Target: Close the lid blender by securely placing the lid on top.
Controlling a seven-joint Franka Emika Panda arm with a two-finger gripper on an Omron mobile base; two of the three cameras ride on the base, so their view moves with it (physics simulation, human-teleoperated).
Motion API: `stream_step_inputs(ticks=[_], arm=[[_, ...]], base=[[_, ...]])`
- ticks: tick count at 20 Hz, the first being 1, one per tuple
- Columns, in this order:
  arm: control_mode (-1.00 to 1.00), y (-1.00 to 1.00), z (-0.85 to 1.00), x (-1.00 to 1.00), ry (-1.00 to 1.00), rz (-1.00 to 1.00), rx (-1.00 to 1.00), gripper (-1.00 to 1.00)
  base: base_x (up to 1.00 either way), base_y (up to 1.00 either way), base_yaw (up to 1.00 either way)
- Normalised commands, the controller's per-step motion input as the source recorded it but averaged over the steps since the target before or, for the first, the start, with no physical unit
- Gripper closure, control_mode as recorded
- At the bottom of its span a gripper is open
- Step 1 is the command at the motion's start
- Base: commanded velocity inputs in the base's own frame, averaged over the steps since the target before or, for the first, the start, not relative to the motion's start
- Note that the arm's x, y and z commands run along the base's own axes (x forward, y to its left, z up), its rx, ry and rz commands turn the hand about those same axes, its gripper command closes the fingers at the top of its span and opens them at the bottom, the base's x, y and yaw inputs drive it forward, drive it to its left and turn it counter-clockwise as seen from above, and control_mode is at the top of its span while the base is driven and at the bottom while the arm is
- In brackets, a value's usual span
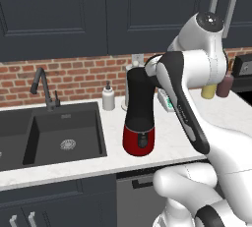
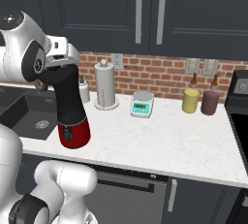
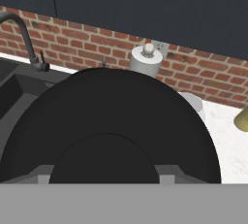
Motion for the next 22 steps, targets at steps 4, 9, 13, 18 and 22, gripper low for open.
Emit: stream_step_inputs(ticks=[4,9,13,18,22], arm=[[-1.0,0.19,0.0,0.11,0.0,0.0,0.0,1.0],[-1.0,0.23,0.0,0.28,0.04,0.0,0.0,1.0],[-1.0,0.22,0.0,0.35,0.08,0.0,0.0,1.0],[-1.0,0.15,0.0,0.34,0.07,-0.01,0.0,1.0],[-1.0,0.02,0.0,0.21,0.02,-0.03,0.0,1.0]], base=[[0.0,0.0,0.0],[0.0,0.0,0.0],[0.0,0.0,0.0],[0.0,0.0,0.0],[0.0,0.0,0.0]])
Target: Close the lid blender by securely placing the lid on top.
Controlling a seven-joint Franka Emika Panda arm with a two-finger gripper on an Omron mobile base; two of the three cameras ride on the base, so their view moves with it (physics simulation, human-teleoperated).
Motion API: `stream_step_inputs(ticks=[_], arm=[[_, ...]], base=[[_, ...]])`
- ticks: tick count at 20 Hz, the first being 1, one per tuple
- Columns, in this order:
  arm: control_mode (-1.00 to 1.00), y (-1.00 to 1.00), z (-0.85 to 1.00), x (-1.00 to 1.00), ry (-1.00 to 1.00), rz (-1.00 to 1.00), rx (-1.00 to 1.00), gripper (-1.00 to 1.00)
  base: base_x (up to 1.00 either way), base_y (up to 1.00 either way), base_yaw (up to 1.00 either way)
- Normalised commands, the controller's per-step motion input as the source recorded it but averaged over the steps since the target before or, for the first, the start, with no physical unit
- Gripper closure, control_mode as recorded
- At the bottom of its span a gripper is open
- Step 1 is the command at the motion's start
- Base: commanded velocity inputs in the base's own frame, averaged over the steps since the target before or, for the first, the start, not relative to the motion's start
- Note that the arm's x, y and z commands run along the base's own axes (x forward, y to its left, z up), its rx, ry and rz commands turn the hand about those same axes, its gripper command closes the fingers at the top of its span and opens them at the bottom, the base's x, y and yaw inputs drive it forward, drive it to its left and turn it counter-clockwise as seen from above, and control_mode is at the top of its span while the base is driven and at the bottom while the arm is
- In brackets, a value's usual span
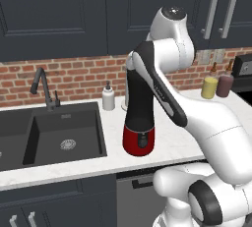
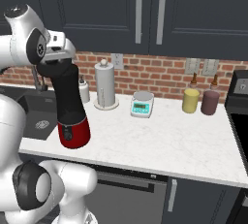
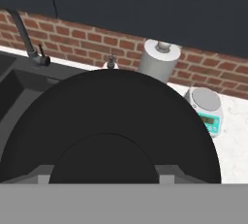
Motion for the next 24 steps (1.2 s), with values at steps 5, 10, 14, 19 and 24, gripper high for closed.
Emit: stream_step_inputs(ticks=[5,10,14,19,24], arm=[[-1.0,0.0,-0.05,0.1,0.0,-0.04,0.0,1.0],[-1.0,0.0,-0.12,0.11,0.0,-0.03,0.0,1.0],[-1.0,0.0,-0.15,0.17,0.0,-0.02,0.02,1.0],[-1.0,0.0,-0.14,0.2,0.0,-0.01,0.04,1.0],[-1.0,0.0,-0.13,0.21,0.0,-0.01,0.04,1.0]], base=[[0.0,0.0,0.0],[0.0,0.0,0.0],[0.0,0.0,0.0],[0.0,0.0,0.0],[0.0,0.0,0.0]])
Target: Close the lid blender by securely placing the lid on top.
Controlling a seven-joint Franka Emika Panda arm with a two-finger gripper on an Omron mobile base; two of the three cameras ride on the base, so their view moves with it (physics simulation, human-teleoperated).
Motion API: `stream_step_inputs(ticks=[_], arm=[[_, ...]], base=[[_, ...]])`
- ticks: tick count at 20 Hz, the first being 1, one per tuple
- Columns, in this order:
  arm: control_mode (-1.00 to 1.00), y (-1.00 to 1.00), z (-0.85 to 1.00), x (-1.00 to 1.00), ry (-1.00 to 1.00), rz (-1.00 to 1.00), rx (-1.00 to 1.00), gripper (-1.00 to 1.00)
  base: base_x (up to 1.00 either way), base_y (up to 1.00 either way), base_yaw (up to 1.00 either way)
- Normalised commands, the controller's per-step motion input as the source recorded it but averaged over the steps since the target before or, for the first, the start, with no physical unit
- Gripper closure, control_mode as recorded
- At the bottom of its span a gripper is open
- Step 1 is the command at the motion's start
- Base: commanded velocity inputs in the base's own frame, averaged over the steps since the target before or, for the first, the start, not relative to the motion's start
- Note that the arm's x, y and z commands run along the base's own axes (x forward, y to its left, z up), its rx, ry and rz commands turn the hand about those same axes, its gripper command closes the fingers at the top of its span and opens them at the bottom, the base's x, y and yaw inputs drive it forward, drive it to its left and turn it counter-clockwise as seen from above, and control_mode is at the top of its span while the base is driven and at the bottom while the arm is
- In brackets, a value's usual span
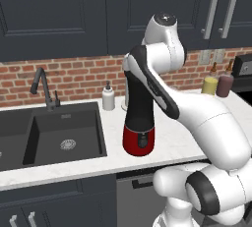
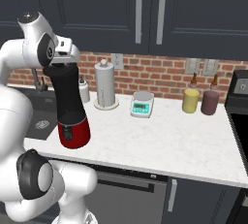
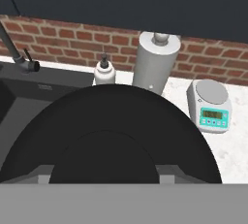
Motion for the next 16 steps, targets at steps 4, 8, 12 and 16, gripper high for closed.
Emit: stream_step_inputs(ticks=[4,8,12,16], arm=[[-1.0,0.0,-0.09,0.21,0.0,-0.01,0.04,1.0],[-1.0,0.0,-0.06,0.22,0.0,-0.01,0.04,1.0],[-1.0,0.0,-0.04,0.2,-0.01,-0.01,0.04,1.0],[-1.0,0.0,-0.05,0.2,-0.01,-0.01,0.05,1.0]], base=[[0.0,0.0,0.0],[0.0,0.0,0.0],[0.0,0.0,0.0],[0.0,0.0,0.0]])
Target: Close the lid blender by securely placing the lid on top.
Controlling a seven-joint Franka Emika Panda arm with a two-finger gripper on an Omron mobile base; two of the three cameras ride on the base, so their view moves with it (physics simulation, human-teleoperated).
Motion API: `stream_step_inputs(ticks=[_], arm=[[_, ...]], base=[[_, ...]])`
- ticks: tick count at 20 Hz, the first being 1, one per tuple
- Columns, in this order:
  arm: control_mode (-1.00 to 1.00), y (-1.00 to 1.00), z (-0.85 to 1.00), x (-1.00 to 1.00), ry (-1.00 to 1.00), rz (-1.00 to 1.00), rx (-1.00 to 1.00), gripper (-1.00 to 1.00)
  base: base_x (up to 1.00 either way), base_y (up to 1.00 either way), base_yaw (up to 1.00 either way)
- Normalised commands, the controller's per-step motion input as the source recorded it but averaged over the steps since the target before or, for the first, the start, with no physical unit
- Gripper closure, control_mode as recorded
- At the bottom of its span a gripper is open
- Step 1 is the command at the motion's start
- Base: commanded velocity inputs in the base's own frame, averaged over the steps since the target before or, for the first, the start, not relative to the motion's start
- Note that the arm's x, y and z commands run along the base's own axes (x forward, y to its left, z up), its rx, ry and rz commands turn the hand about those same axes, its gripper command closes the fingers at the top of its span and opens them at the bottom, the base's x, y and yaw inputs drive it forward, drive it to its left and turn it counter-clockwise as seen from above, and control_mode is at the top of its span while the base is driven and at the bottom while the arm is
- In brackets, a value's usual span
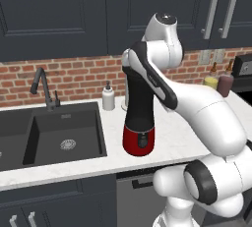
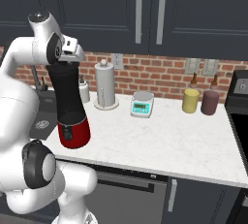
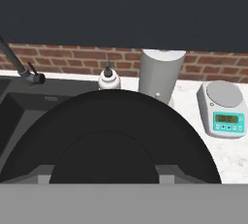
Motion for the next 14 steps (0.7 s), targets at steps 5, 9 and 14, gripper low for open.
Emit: stream_step_inputs(ticks=[5,9,14], arm=[[-1.0,0.0,-0.12,0.18,-0.01,-0.01,0.05,1.0],[-1.0,0.0,-0.17,0.13,0.0,-0.02,0.04,1.0],[-1.0,0.0,-0.23,0.06,0.0,-0.02,0.03,1.0]], base=[[0.0,0.0,0.0],[0.0,0.0,0.0],[0.0,0.0,0.0]])
